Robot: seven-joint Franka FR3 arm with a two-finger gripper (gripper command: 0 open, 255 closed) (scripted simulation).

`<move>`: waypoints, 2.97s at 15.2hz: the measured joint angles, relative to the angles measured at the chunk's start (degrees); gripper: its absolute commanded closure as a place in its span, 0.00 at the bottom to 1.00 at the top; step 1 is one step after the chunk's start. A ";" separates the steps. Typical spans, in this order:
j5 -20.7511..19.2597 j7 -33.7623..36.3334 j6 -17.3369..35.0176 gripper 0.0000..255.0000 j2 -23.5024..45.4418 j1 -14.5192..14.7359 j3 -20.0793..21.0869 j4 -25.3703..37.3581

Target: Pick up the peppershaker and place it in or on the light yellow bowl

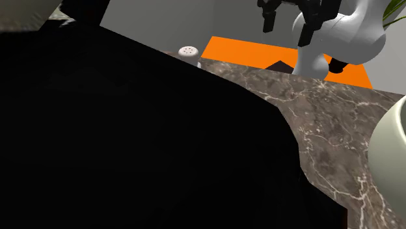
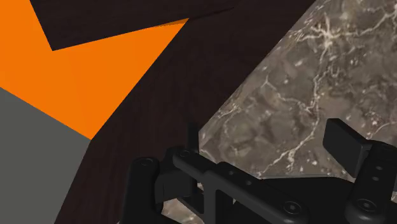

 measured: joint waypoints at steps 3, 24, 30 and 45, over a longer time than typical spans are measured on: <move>-0.08 0.09 0.17 0.00 2.77 0.12 0.04 2.41; -0.93 1.16 -4.88 0.00 42.97 1.02 -0.60 44.64; -0.99 1.02 -2.04 0.00 42.23 1.10 -0.51 41.07; -0.99 1.04 -2.34 1.00 42.23 1.09 -0.52 41.40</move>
